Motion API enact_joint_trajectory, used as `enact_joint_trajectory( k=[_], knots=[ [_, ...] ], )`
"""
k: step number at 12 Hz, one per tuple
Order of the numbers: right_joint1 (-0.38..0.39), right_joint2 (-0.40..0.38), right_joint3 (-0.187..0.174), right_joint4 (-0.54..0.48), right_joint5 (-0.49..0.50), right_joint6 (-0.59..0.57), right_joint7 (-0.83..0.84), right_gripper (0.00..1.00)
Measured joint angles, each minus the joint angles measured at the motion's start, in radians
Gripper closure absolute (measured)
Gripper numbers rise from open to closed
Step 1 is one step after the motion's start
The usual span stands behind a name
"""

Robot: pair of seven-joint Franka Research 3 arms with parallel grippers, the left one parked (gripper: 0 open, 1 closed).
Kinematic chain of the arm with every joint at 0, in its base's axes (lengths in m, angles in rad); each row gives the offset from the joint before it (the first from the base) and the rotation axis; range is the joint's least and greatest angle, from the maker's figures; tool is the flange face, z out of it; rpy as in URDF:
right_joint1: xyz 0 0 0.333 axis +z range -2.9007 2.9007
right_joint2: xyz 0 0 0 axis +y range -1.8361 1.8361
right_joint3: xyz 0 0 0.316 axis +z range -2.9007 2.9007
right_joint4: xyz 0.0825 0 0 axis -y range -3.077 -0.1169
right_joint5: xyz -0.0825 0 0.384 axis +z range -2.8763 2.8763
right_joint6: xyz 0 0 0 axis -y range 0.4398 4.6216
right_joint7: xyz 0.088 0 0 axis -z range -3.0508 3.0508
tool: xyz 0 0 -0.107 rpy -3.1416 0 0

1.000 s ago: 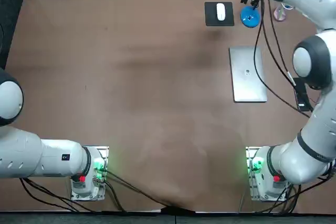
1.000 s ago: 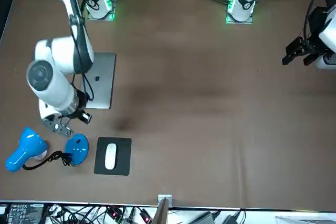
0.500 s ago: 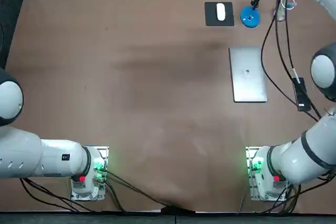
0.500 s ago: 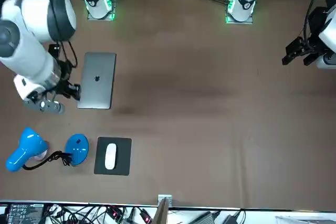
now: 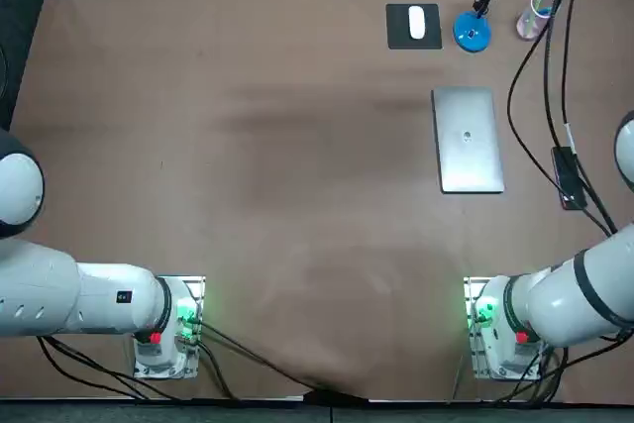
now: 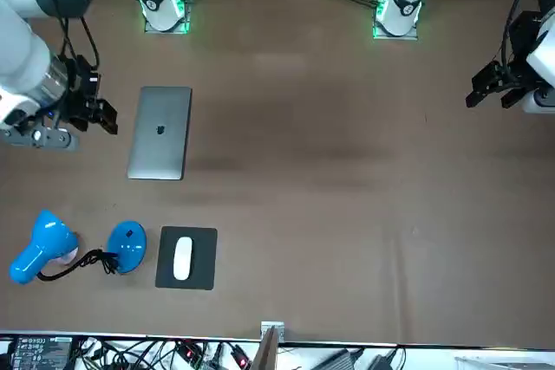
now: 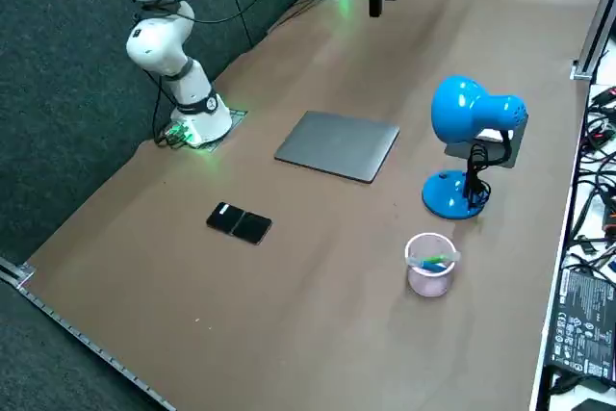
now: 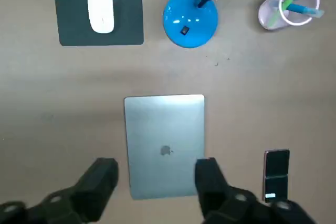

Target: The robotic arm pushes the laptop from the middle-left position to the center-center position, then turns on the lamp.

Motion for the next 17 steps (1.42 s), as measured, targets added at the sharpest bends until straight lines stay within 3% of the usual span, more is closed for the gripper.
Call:
enact_joint_trajectory(
  k=[1,2,6,10,17],
  knots=[
    [-0.008,-0.016,0.001,-0.002,0.000,-0.011,-0.004,0.05],
    [-0.023,-0.031,0.006,-0.007,0.000,-0.017,-0.014,0.00],
    [-0.130,-0.088,0.086,-0.044,0.001,-0.025,-0.050,0.00],
    [-0.189,-0.149,0.141,-0.098,0.001,-0.027,-0.069,0.00],
    [-0.223,-0.235,0.158,-0.180,0.001,-0.031,-0.148,0.00]
  ],
)
